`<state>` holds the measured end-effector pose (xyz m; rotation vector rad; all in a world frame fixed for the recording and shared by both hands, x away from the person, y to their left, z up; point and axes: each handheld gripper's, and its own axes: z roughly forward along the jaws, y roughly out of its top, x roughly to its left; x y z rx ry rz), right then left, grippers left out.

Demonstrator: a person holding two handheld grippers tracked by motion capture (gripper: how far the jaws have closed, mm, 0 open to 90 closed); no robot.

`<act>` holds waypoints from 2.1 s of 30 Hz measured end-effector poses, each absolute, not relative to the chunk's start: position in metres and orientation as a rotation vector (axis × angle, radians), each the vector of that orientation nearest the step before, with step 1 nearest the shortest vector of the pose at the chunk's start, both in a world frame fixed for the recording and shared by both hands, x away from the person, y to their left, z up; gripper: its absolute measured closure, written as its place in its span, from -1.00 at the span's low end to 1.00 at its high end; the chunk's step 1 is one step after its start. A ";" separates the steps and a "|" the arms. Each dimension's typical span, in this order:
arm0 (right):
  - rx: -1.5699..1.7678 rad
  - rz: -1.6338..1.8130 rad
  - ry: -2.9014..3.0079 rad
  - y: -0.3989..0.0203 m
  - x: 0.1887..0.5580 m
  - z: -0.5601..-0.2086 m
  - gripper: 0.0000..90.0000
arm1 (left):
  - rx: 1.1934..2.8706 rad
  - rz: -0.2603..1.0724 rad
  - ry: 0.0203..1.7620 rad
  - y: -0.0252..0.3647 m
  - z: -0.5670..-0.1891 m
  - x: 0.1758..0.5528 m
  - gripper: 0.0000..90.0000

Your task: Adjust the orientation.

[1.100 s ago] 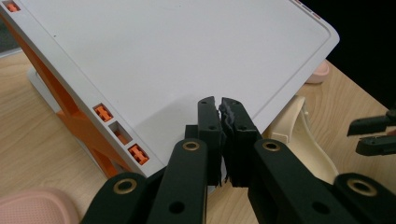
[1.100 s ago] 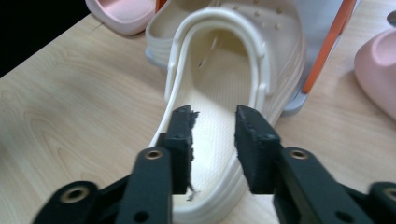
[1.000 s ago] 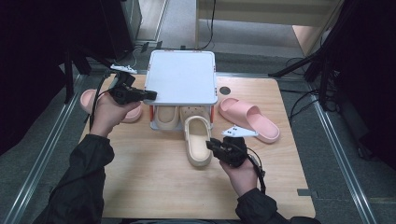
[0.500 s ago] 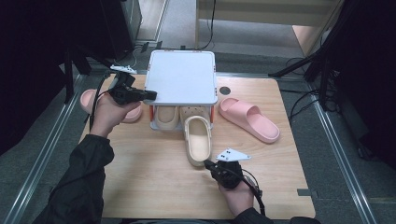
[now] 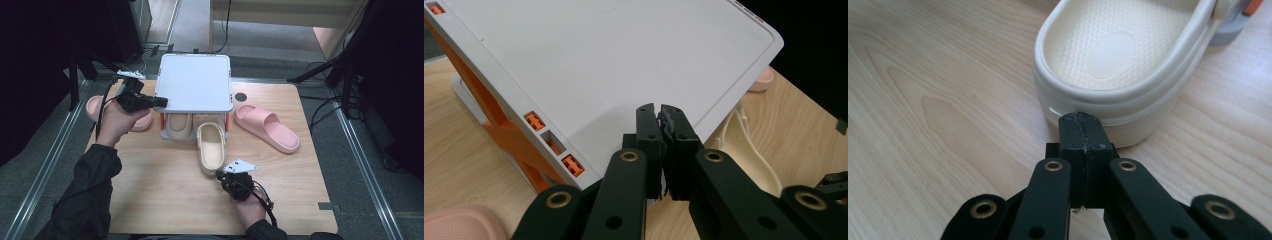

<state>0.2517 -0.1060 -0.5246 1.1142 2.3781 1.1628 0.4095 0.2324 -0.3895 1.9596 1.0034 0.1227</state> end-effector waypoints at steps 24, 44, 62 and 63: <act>1.126 1.186 2.365 -0.089 0.311 -0.509 1.00 | 1.955 0.120 1.007 0.232 -0.390 0.409 0.95; 1.213 1.198 2.318 -0.081 0.368 -0.510 0.98 | 1.963 0.117 1.003 0.231 -0.389 0.407 0.93; 1.124 1.352 2.404 -0.101 0.338 -0.482 0.35 | 1.915 0.140 1.059 0.241 -0.373 0.401 0.03; 1.109 1.352 2.420 -0.105 0.334 -0.480 0.26 | 1.906 0.146 1.059 0.243 -0.372 0.400 -0.01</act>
